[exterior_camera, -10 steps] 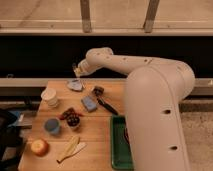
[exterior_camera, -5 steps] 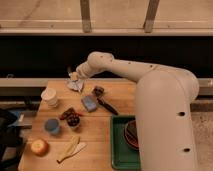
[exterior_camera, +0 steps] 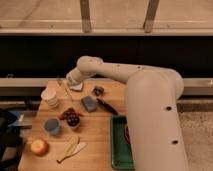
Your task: Place fork in table surface
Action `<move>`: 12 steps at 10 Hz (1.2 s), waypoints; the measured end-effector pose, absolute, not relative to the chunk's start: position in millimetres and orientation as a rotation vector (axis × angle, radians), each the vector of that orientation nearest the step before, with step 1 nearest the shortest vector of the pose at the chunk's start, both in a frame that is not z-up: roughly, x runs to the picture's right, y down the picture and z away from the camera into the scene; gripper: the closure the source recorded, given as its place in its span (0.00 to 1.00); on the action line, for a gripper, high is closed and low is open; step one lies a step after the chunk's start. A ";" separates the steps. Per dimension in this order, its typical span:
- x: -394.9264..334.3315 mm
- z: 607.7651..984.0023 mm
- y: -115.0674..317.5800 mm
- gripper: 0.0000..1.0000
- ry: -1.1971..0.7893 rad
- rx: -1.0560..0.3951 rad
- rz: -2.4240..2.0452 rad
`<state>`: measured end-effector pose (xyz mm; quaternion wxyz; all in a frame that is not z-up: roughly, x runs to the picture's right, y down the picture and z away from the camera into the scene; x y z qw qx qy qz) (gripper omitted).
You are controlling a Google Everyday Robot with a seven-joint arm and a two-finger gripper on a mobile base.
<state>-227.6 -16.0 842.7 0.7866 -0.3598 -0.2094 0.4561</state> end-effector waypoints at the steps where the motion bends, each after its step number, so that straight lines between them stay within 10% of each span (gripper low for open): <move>1: -233.9 849.5 -5.3 0.99 -0.430 -0.799 0.965; 6: -241.7 900.0 45.8 0.97 -0.345 -0.926 0.968; 12: -227.6 924.8 67.5 0.40 -0.291 -0.994 1.044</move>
